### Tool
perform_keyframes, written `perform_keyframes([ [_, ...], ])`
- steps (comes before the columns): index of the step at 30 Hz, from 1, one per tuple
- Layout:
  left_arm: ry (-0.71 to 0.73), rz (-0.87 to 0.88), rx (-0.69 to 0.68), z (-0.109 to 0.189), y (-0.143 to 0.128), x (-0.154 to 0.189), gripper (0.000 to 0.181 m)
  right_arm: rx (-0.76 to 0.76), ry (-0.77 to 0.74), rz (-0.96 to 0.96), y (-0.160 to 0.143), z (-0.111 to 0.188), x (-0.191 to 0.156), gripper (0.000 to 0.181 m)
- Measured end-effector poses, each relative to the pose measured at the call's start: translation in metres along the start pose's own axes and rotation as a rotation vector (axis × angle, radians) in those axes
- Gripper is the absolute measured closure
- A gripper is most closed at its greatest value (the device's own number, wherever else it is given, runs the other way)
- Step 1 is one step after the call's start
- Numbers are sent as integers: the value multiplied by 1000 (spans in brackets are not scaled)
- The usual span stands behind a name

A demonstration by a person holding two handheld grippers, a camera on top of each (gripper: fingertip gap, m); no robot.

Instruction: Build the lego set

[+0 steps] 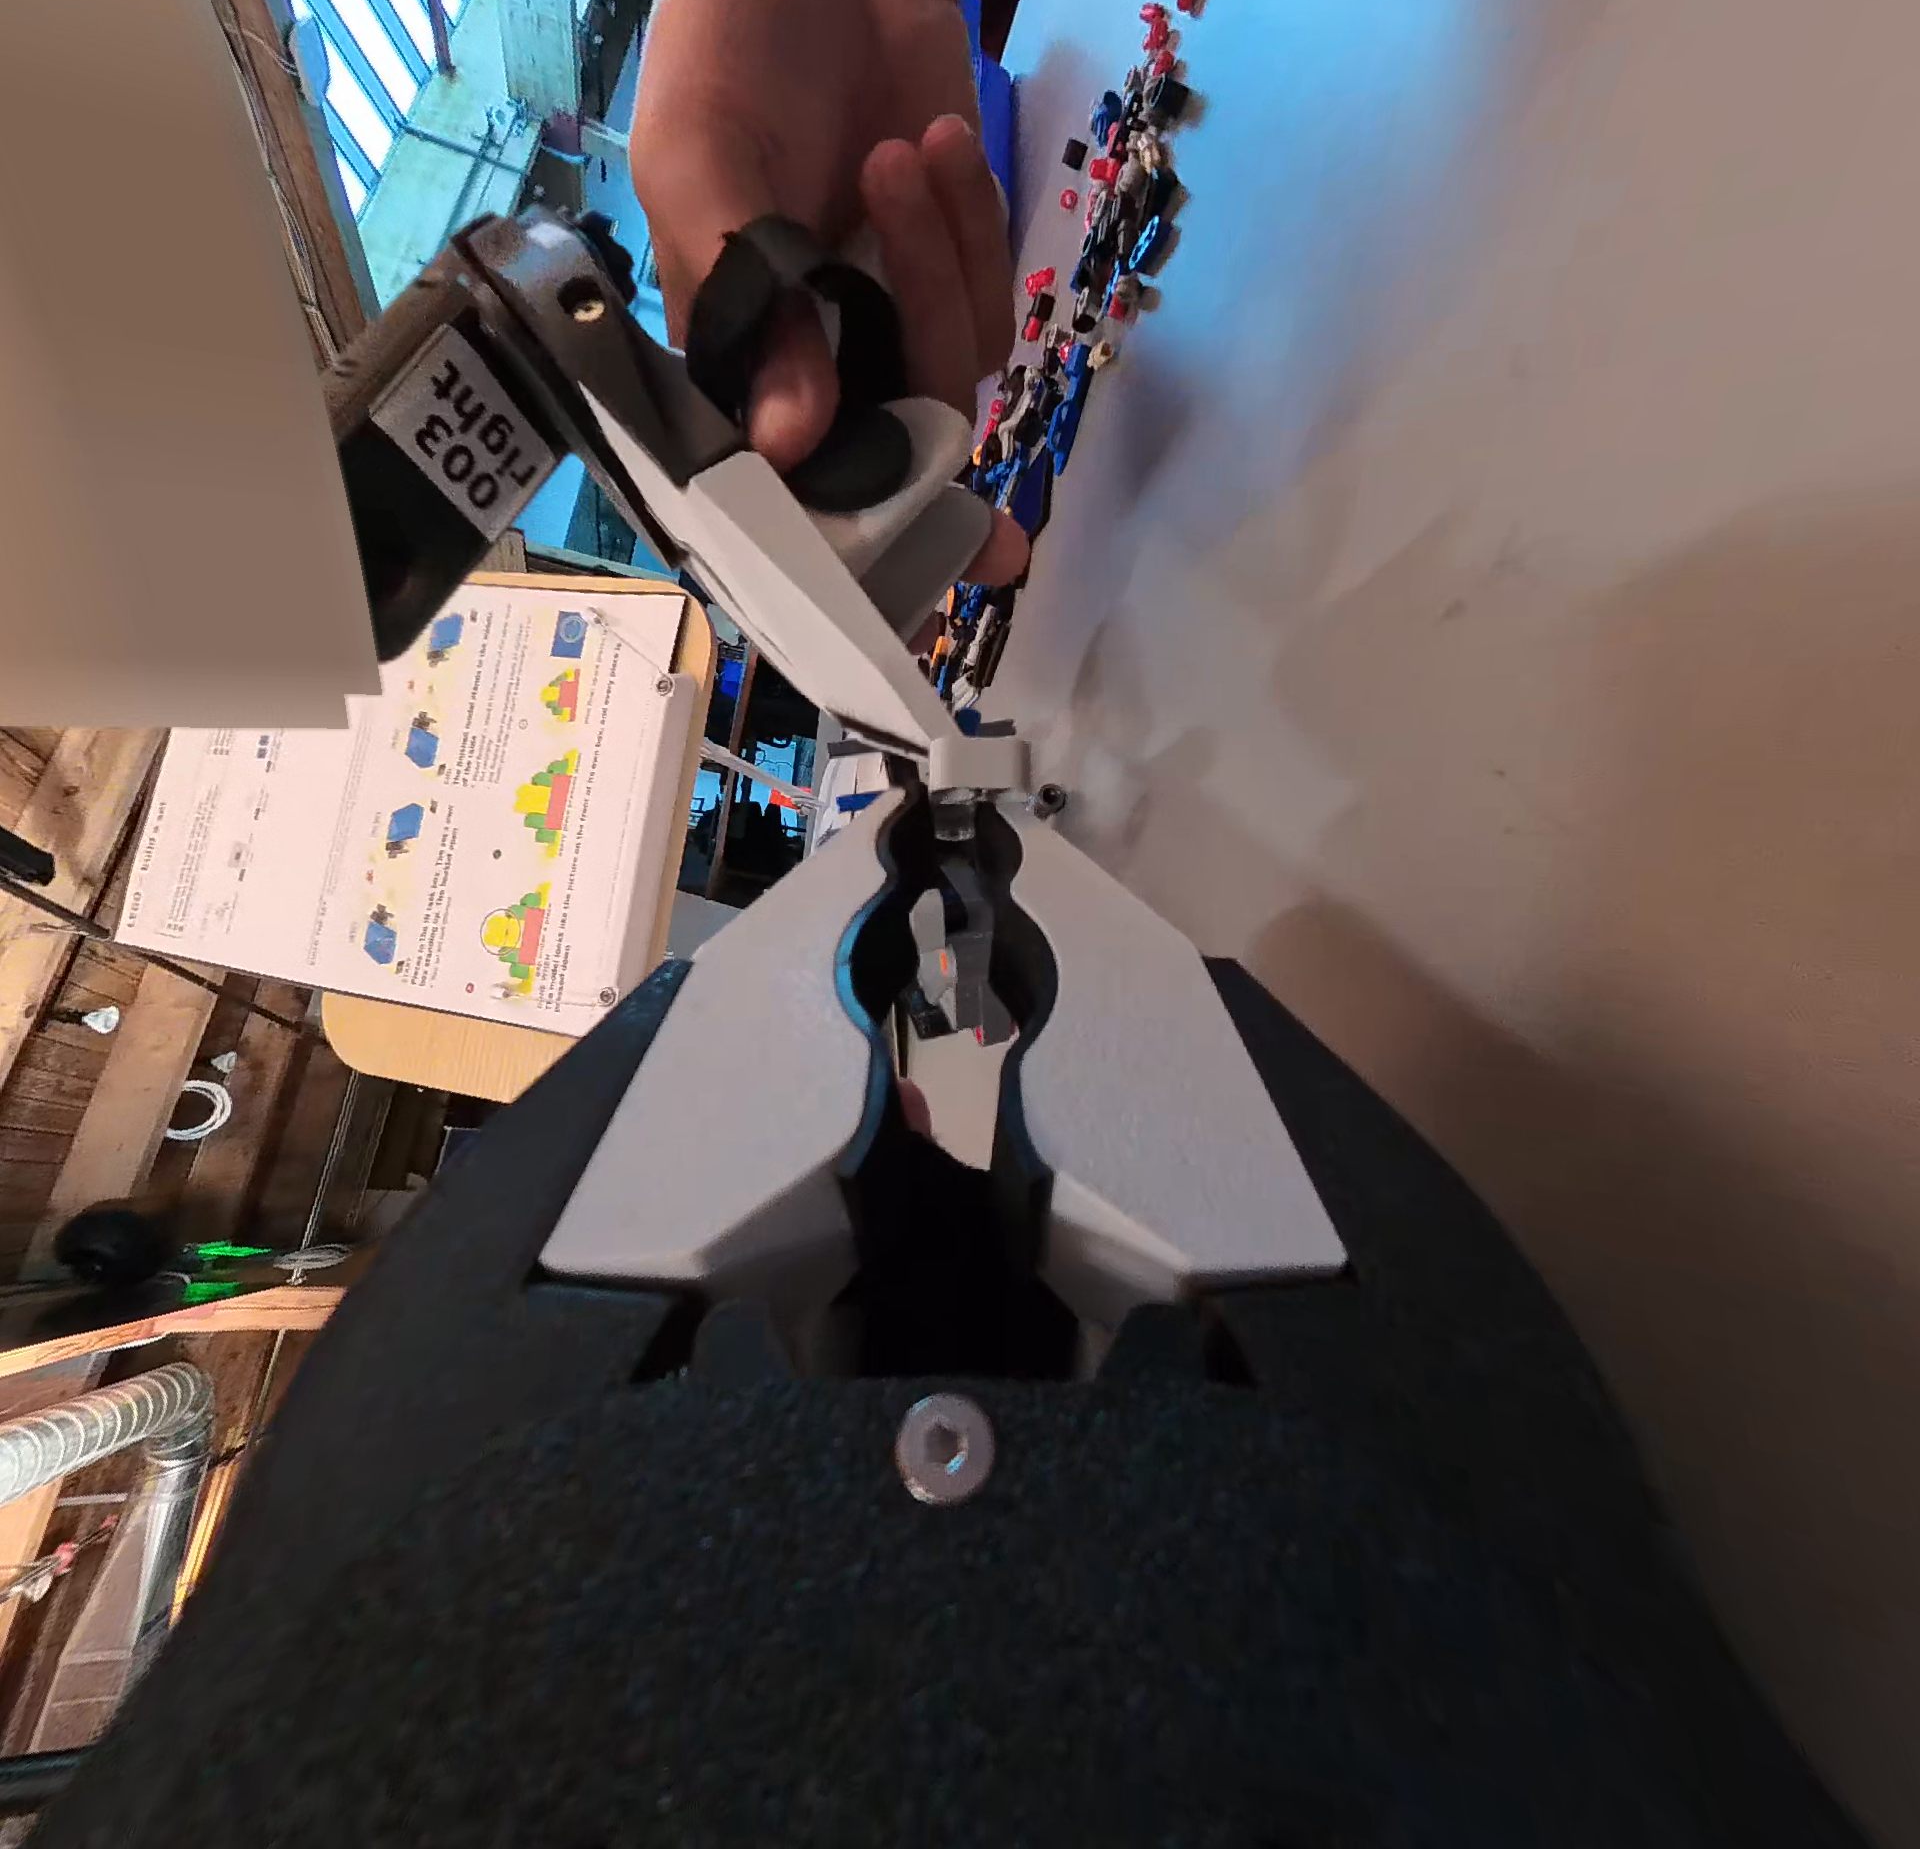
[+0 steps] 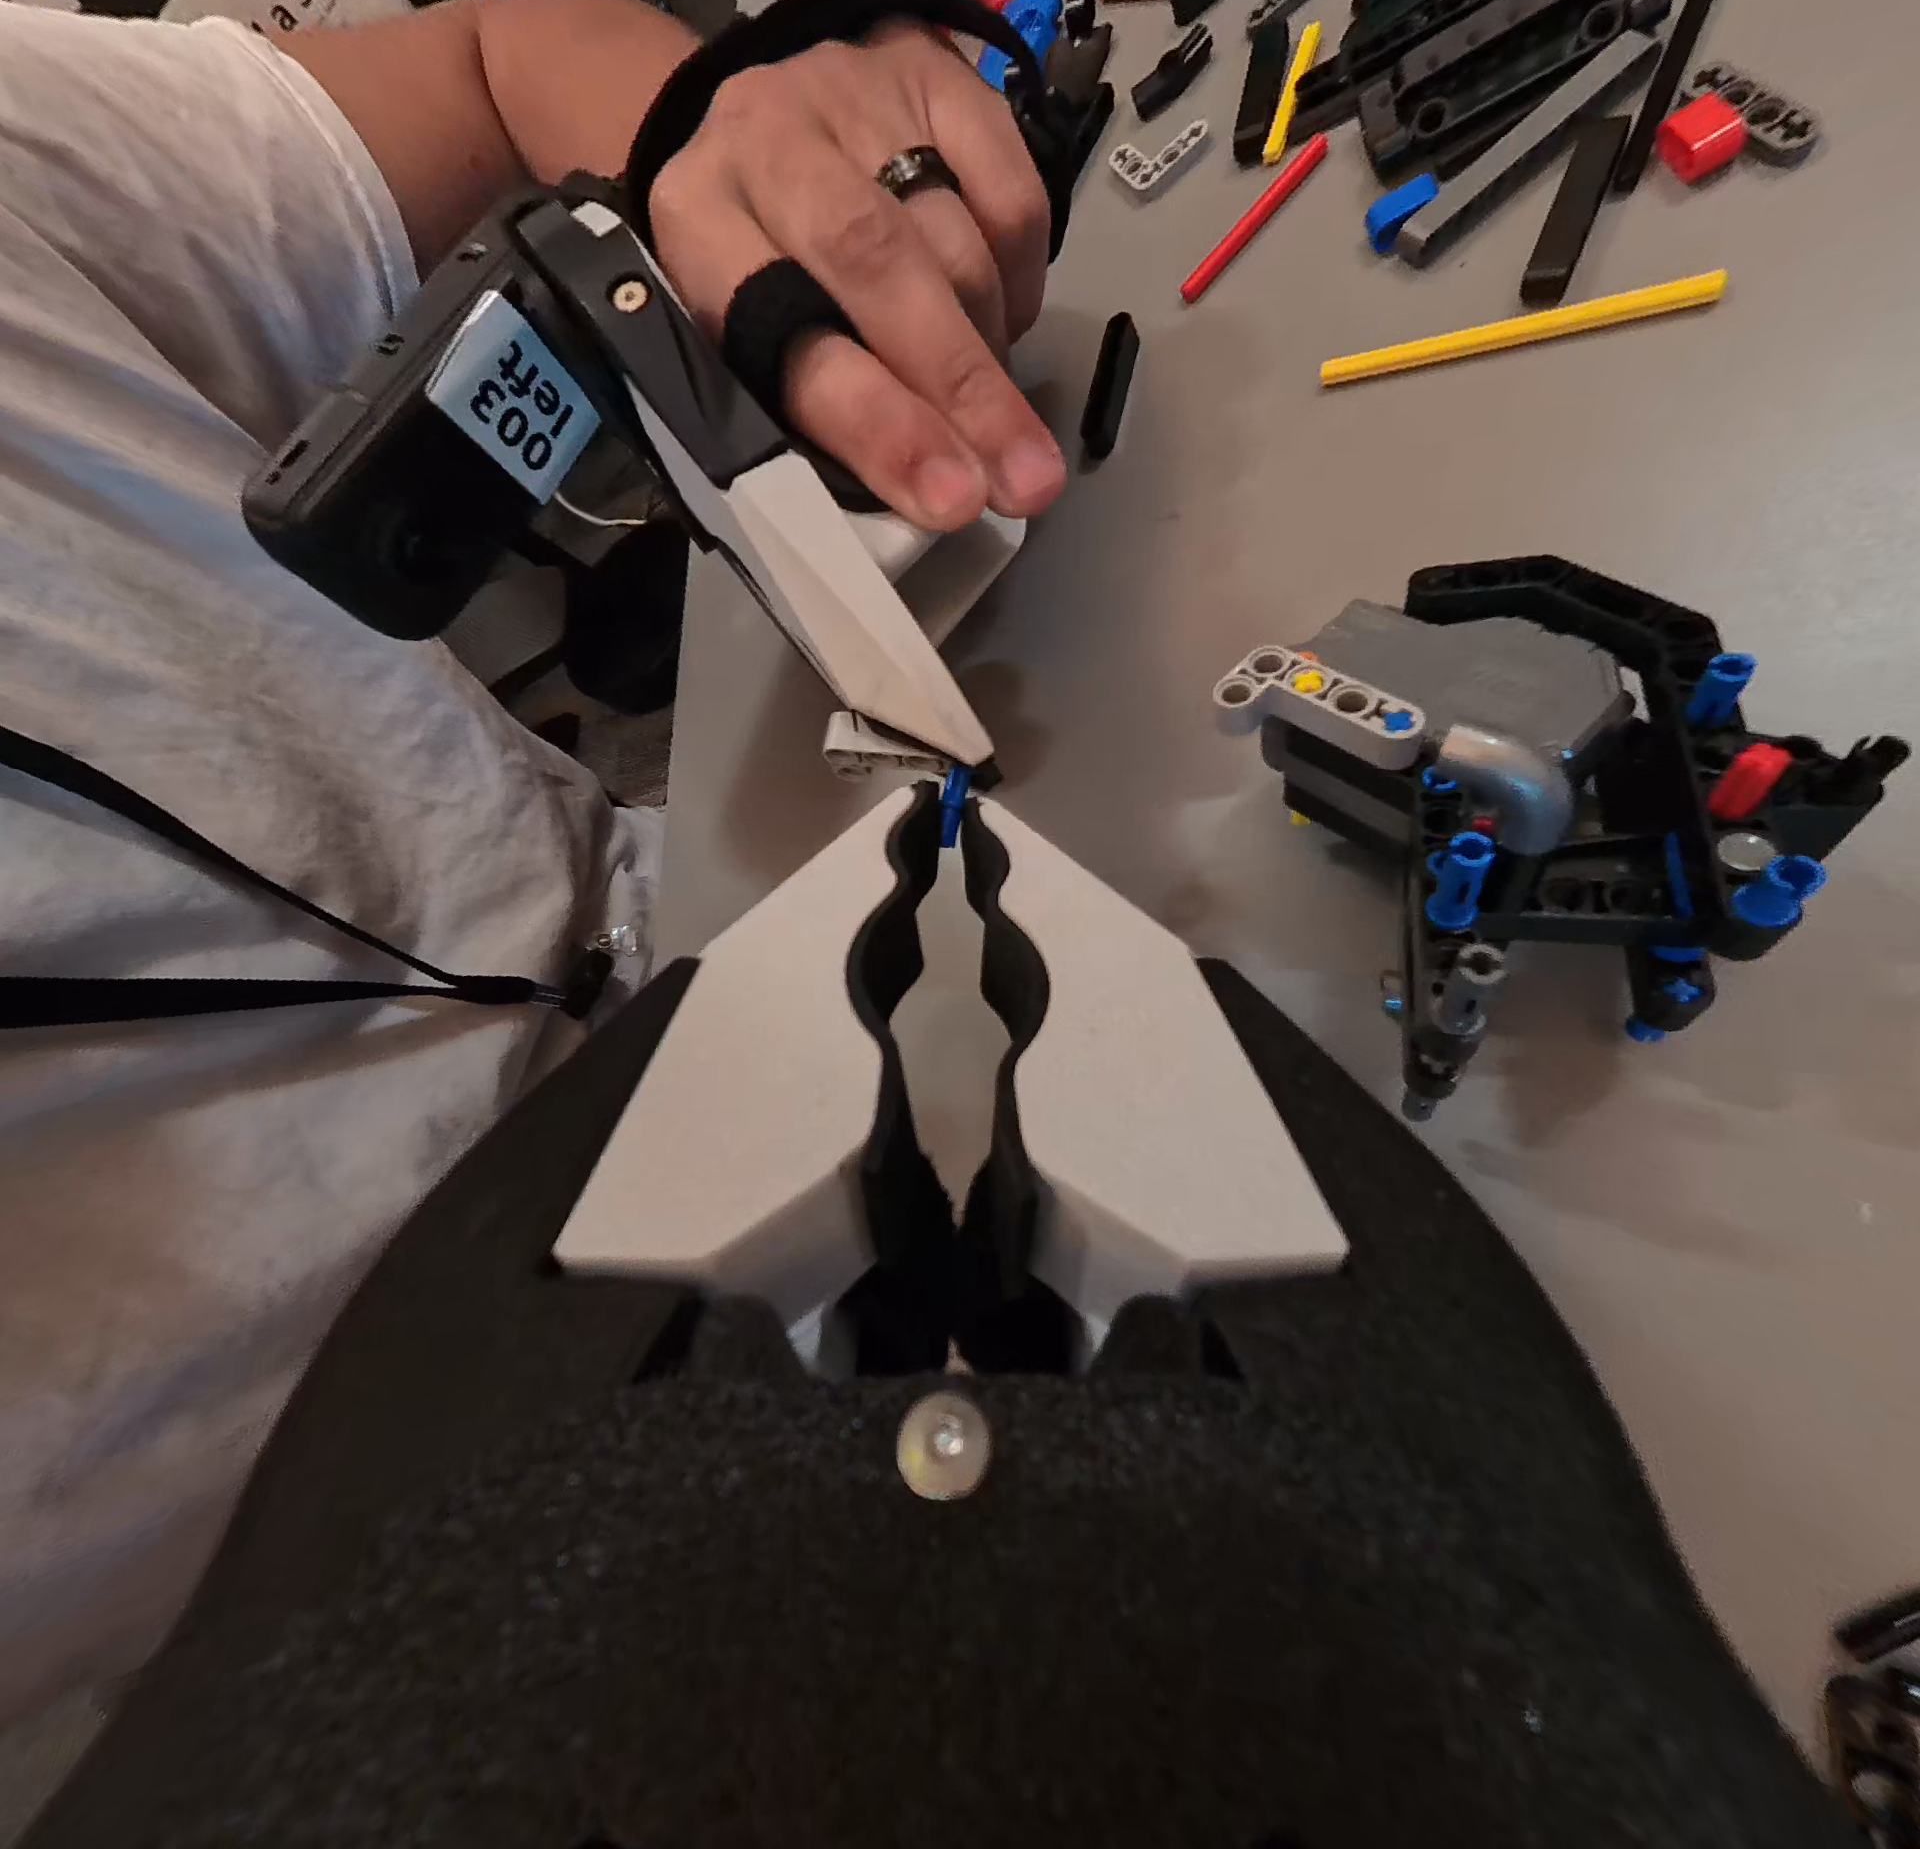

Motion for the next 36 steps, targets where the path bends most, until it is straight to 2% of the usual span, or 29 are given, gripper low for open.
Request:
perform_keyframes([
  [5, 33, -115, -11, 1, 2, 2, 176, 2, 106, -101, -1, 1, -6, 178],
  [16, 113, -148, 22, 6, 8, -9, 176, 37, 272, -220, 3, 4, -18, 178],
  [26, 107, -137, 22, 5, 7, -8, 177, 71, 270, -229, 3, 6, -13, 178],
  [30, 83, -138, 16, 4, 5, -5, 176, 45, 187, -172, -7, 3, -4, 178],
  [32, 78, -131, -2, 3, -1, -6, 176, -10, 32, -33, -23, 0, 10, 178],
  [36, 56, -28, -15, 2, -8, -10, 176, -93, -134, 248, -52, -11, 8, 178],
])
Point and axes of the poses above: each gripper's, where its closed fingertips meet, z back along the fingers, y out of its top, x = y × z across the jaws, the point moved 1 cm from there along z, back along the fingers, and after that the axes turned 8 degrees about -z, right-handed, at the moved point
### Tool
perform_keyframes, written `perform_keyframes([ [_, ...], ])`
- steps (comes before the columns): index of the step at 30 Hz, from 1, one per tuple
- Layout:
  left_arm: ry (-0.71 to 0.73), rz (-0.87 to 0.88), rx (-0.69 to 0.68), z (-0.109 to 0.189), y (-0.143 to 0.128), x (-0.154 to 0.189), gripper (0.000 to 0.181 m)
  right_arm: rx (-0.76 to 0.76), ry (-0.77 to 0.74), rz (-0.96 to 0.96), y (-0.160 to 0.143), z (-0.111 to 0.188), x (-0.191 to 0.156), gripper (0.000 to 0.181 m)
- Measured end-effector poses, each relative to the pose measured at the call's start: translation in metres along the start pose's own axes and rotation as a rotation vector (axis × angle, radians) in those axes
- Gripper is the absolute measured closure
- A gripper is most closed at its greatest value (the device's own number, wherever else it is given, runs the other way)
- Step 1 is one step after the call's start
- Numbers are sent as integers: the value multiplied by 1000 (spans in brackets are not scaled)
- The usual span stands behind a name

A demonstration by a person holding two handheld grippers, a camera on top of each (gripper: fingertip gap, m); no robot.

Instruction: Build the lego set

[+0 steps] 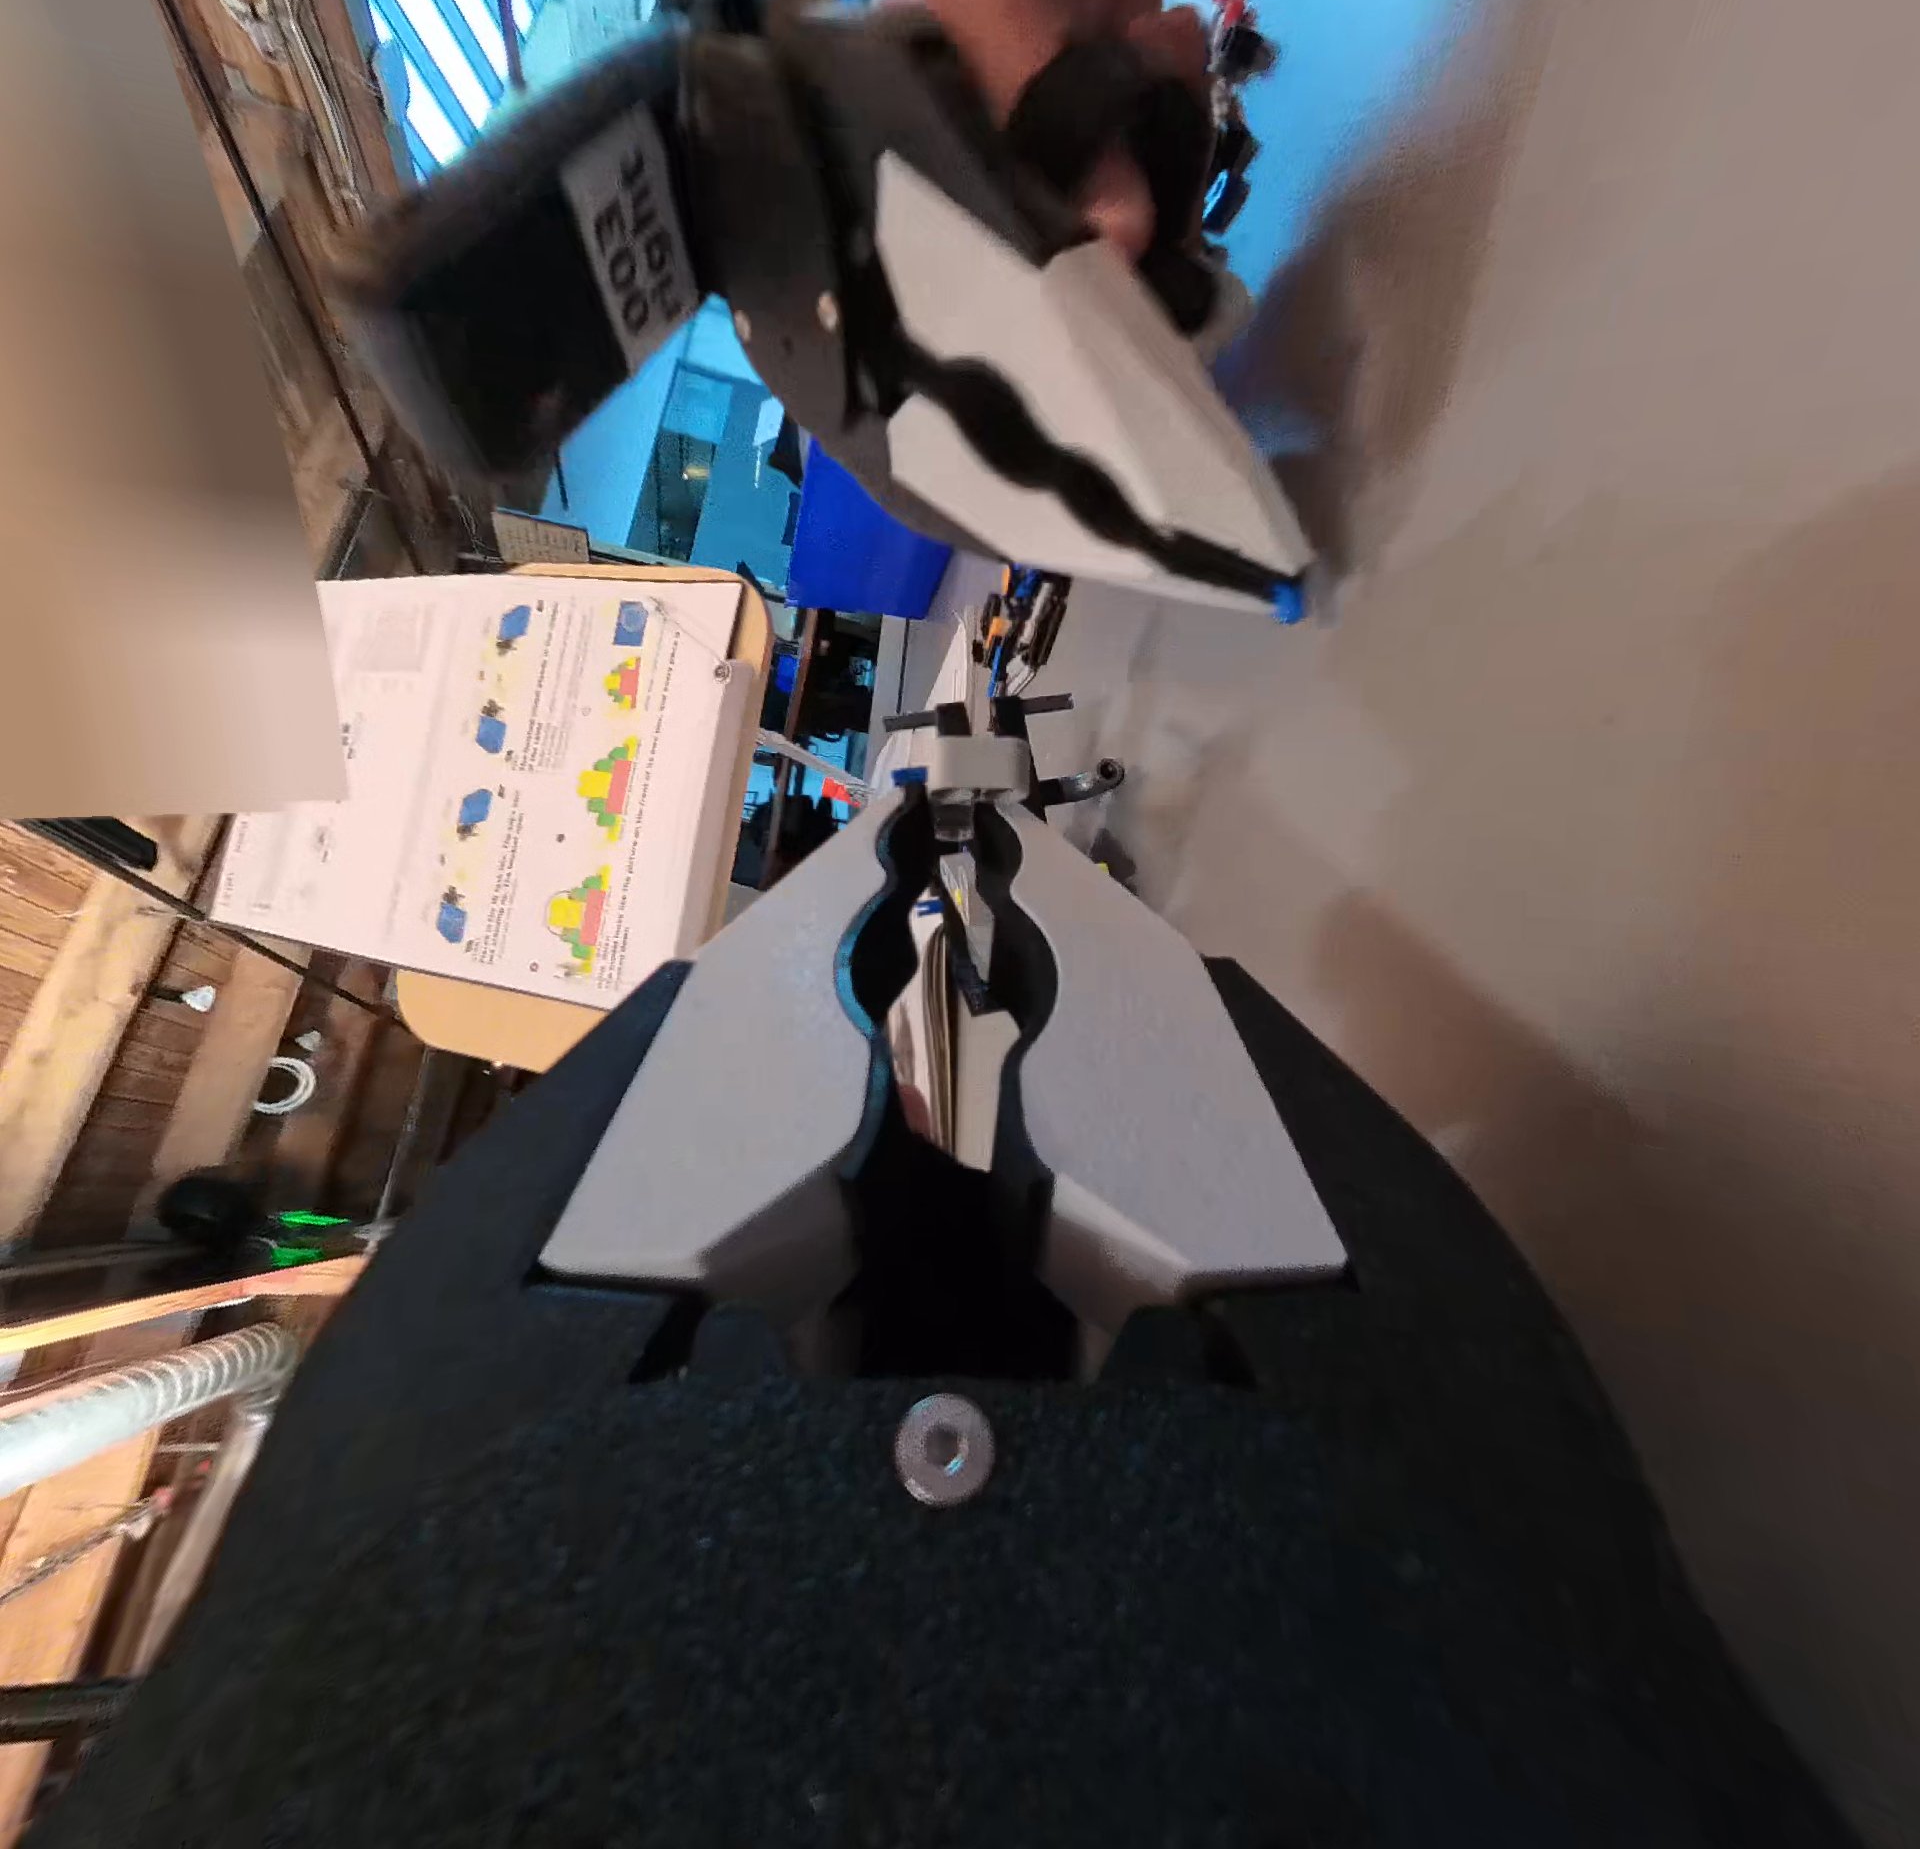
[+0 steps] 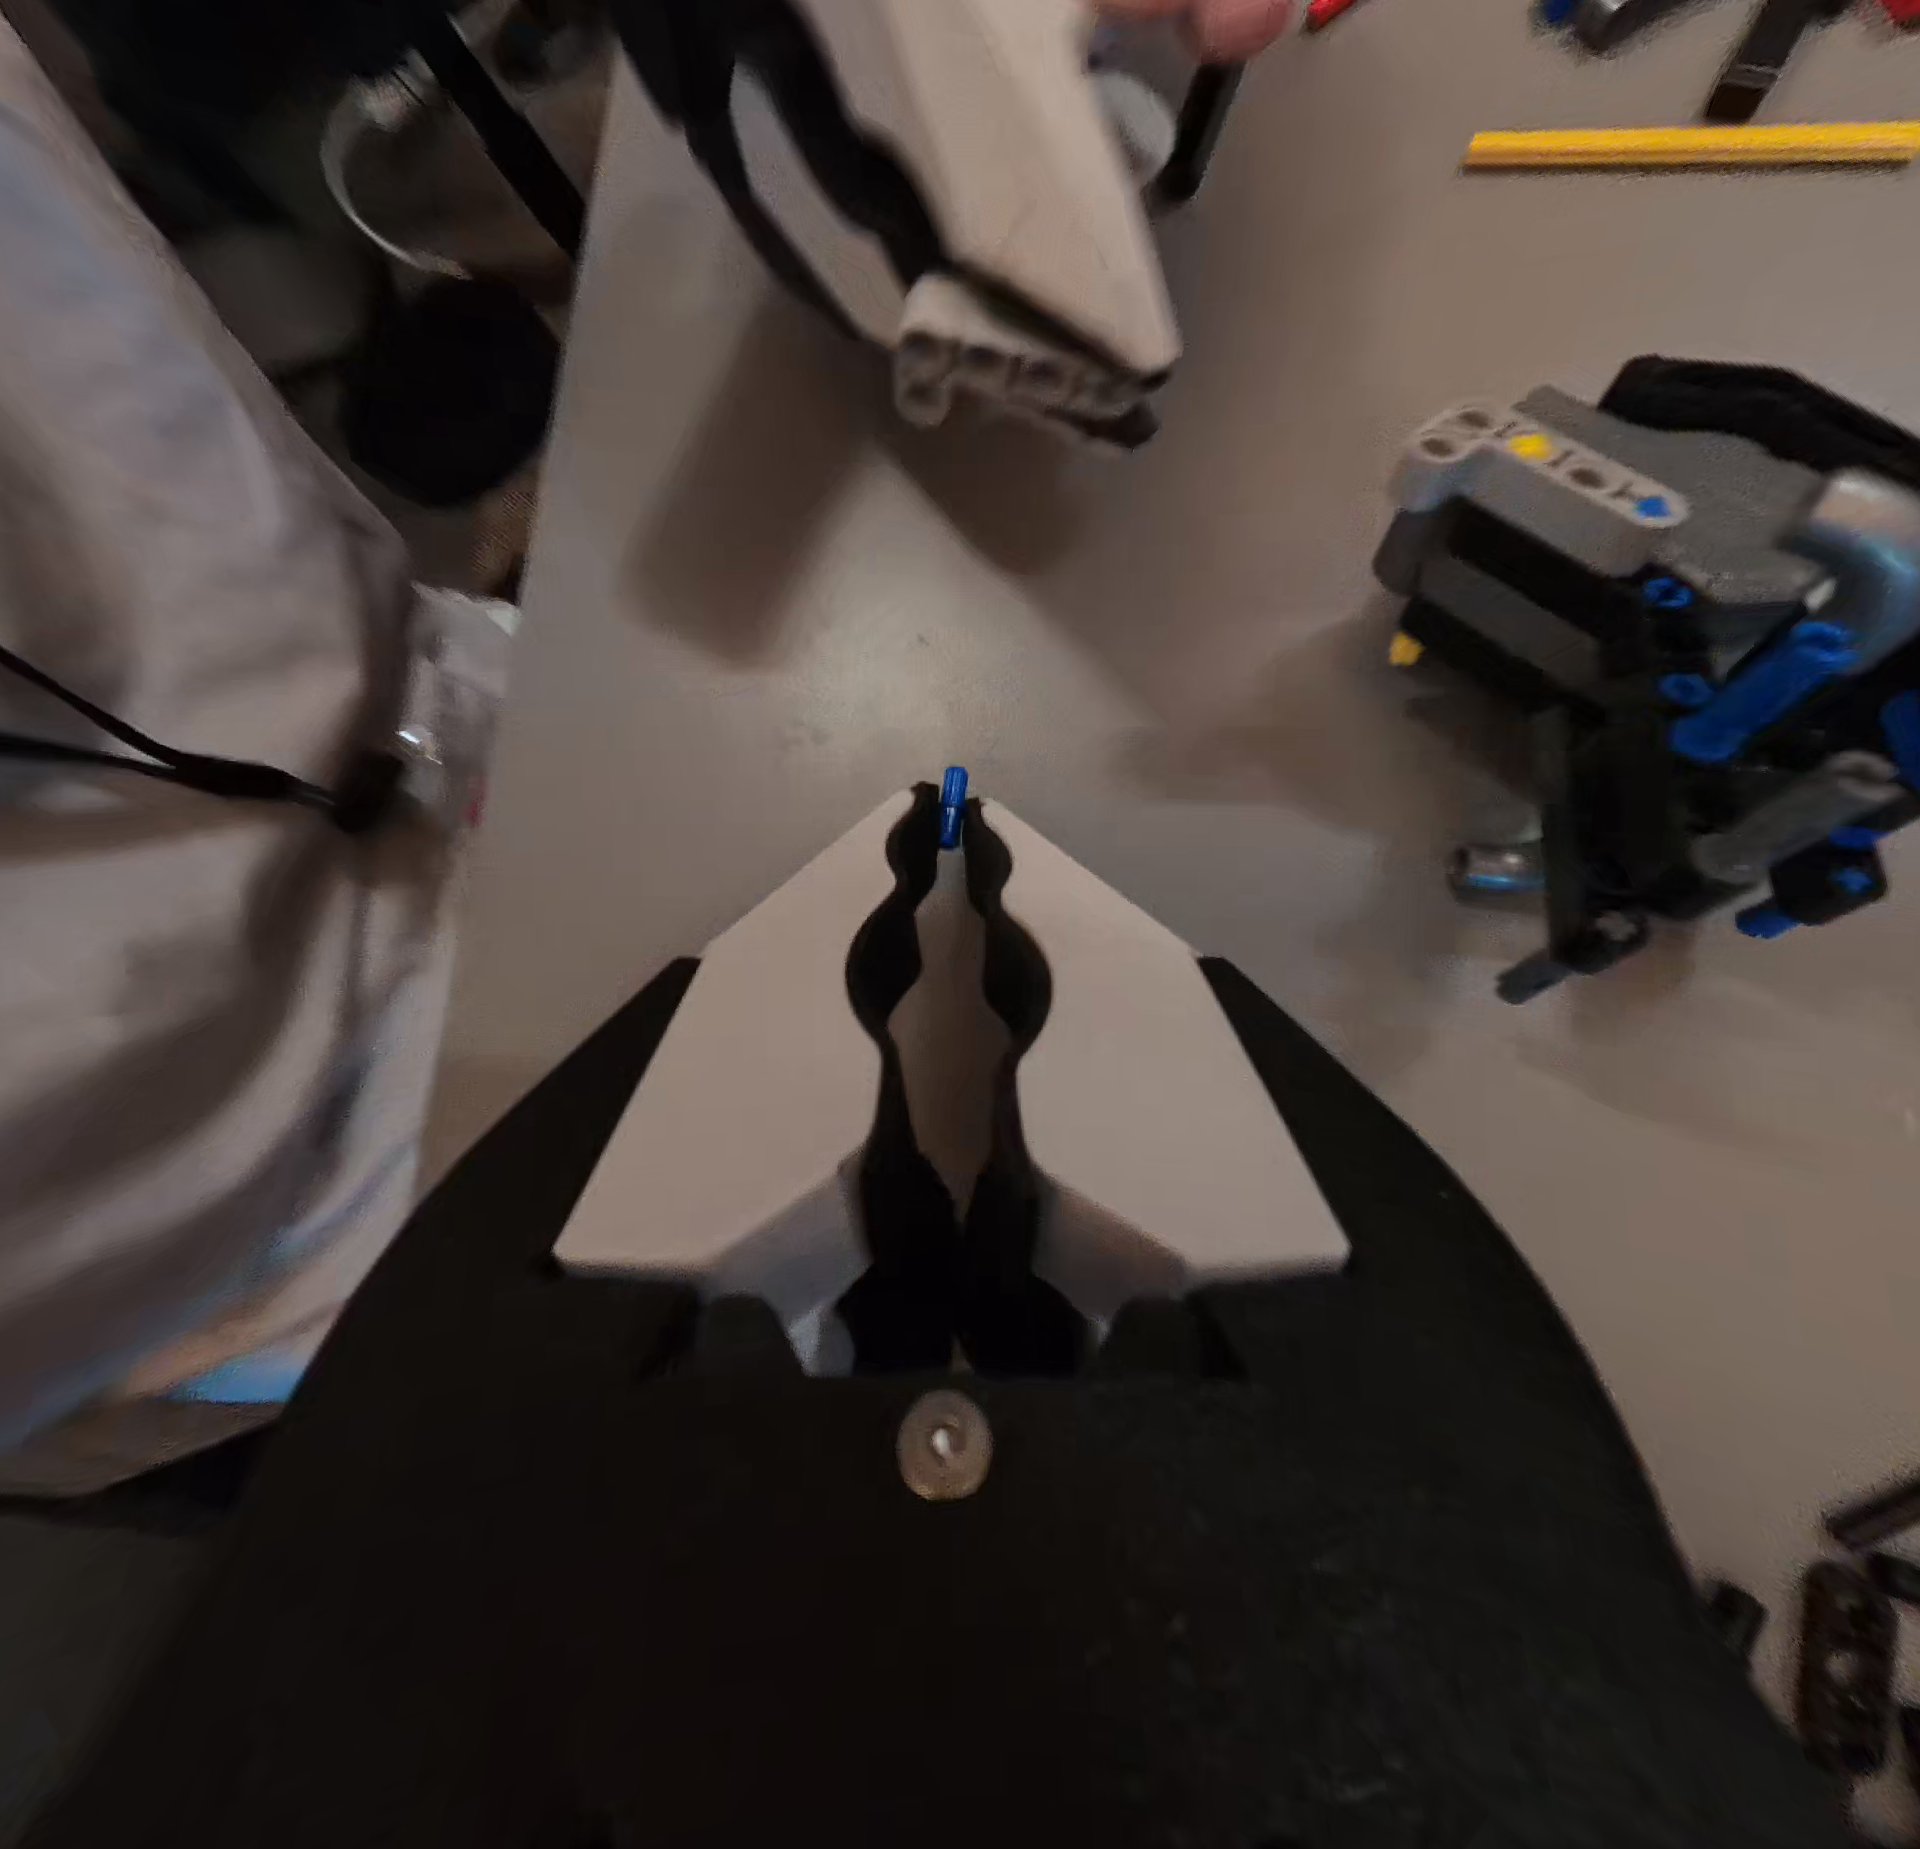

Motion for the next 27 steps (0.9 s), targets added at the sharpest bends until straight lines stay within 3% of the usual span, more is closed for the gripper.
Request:
perform_keyframes([
  [7, -31, -22, 7, -1, 3, 8, 176, -32, -165, 205, -9, -5, -3, 176],
  [27, -32, -30, 21, 2, 8, 7, 176, 28, -171, 121, -9, 1, -18, 172],
])
Point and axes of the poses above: each gripper's, where its closed fingertips meet, z back along the fingers, y out of its top, x = y × z across the jaws, the point moved 1 cm from there along z, back along the fingers, and after that the axes turned 8 degrees about -z, right-handed, at the moved point
